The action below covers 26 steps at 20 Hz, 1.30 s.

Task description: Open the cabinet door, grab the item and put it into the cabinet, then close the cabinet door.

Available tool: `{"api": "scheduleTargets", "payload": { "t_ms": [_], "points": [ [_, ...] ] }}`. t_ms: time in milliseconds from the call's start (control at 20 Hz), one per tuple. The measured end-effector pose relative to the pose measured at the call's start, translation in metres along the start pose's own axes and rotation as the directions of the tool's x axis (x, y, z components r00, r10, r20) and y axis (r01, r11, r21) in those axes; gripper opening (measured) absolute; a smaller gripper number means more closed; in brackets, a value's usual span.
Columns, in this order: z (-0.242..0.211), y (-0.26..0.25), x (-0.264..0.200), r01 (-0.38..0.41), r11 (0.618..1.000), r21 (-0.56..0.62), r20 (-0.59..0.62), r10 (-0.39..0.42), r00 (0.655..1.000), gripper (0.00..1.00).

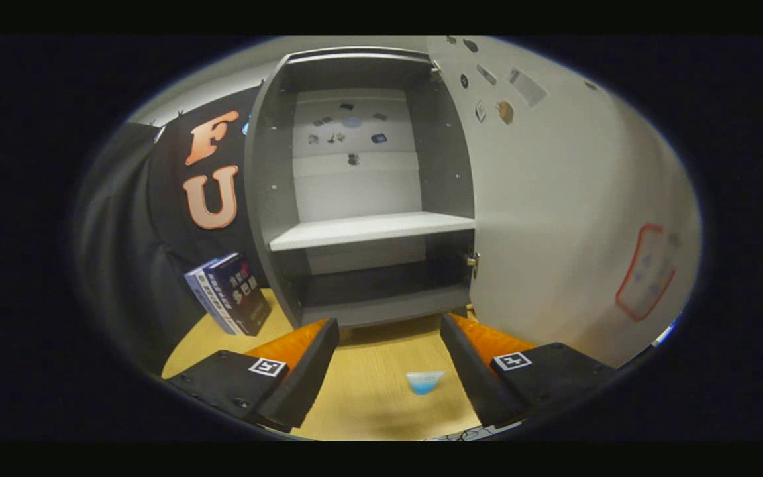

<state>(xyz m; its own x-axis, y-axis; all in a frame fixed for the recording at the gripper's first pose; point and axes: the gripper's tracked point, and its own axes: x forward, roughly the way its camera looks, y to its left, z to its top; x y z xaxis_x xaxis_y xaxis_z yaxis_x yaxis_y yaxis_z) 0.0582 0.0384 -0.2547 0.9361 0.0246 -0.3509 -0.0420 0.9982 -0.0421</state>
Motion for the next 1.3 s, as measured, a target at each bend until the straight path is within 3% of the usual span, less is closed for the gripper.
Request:
{"api": "scheduleTargets", "payload": {
  "t_ms": [350, 550, 800, 1000, 1100, 1300],
  "points": [
    [-0.084, -0.031, 0.051, 0.037, 0.996, -0.079, -0.138, -0.048, 0.989, 0.97],
    [-0.107, -0.057, 0.061, 0.075, 0.997, -0.029, -0.193, -0.079, 0.978, 0.99],
    [-0.128, -0.055, 0.068, 0.031, 0.997, 0.071, -0.251, -0.012, 0.968, 1.00],
    [-0.139, -0.049, 0.068, 0.005, 0.998, 0.070, -0.267, 0.014, 0.964, 0.86],
    [-0.140, -0.048, 0.068, -0.008, 0.998, 0.059, -0.268, 0.023, 0.963, 0.68],
    [-0.133, -0.047, 0.062, -0.007, 0.998, 0.062, -0.278, 0.024, 0.960, 0.65]
  ]
}}
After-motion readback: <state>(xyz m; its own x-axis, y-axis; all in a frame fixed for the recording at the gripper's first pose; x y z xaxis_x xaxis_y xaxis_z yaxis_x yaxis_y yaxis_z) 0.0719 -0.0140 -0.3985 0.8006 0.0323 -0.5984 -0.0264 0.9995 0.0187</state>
